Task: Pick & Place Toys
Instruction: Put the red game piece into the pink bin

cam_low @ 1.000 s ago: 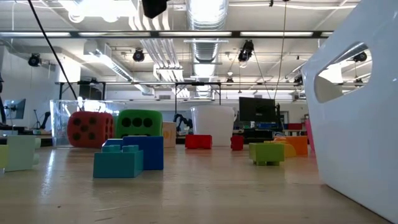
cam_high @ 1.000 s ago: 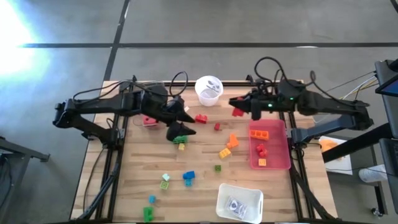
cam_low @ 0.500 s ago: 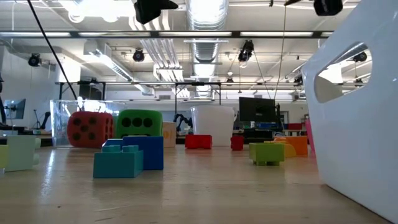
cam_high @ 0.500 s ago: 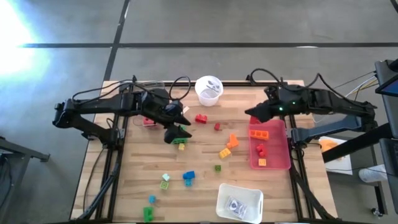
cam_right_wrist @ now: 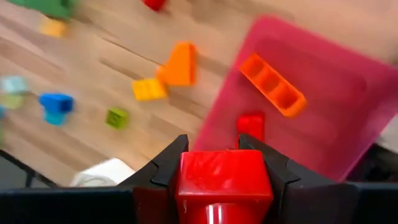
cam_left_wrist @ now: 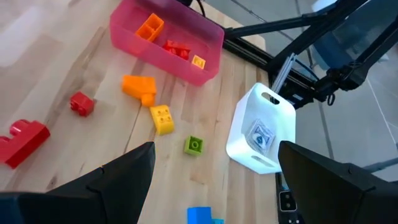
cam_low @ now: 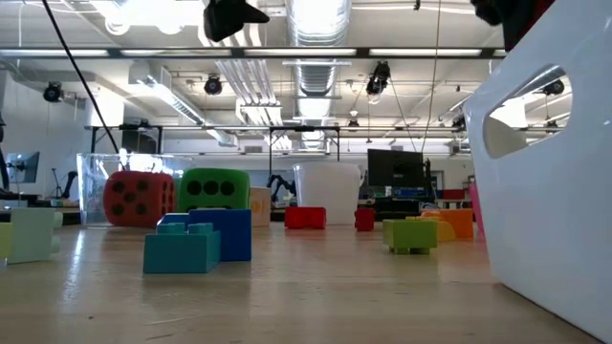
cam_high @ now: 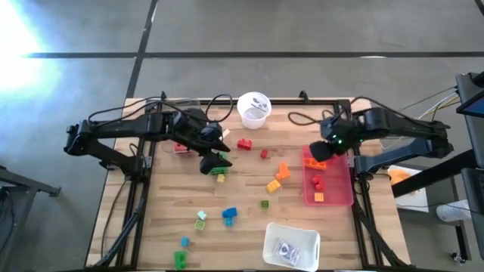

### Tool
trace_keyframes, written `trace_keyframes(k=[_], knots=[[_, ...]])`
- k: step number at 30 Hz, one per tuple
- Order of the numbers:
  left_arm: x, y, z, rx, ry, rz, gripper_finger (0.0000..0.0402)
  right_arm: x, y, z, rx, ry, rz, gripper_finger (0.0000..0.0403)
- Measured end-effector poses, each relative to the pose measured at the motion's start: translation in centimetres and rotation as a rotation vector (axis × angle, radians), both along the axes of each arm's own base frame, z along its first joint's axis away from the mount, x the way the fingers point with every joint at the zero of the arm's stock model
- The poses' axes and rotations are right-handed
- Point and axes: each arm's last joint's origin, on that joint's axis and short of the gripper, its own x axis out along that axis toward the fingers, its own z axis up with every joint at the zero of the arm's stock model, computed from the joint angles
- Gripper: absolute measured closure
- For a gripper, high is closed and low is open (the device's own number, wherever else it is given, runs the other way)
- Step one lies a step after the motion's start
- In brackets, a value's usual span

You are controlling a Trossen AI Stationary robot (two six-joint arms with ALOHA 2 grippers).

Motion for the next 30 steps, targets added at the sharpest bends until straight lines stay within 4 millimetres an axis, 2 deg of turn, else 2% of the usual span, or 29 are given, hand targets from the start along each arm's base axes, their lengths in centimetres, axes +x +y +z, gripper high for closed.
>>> trace_keyframes(k=[7, 13, 17, 24, 30], knots=[[-0.3, 0.0, -0.6, 0.013, 0.060, 0.003, 0.0060, 0.1, 0.4, -3.5, 0.140, 0.121, 0.015, 0.0285], [-0.4, 0.0, -0.8, 0.024, 0.071, 0.001, 0.0060, -0.4, 0.5, -5.3, 0.187, 0.179, -0.029, 0.0285], [-0.4, 0.1, -0.8, 0.037, 0.069, -0.004, 0.0060, -0.2, 0.5, -6.9, 0.185, 0.190, -0.070, 0.0285], [-0.5, 0.1, -0.9, 0.045, 0.084, -0.006, 0.0060, -0.3, 0.3, -11.5, 0.146, 0.255, -0.114, 0.0285], [-0.6, 0.1, -1.0, 0.053, 0.102, 0.005, 0.0060, -1.2, 0.2, -13.4, 0.092, 0.320, -0.170, 0.0285]])
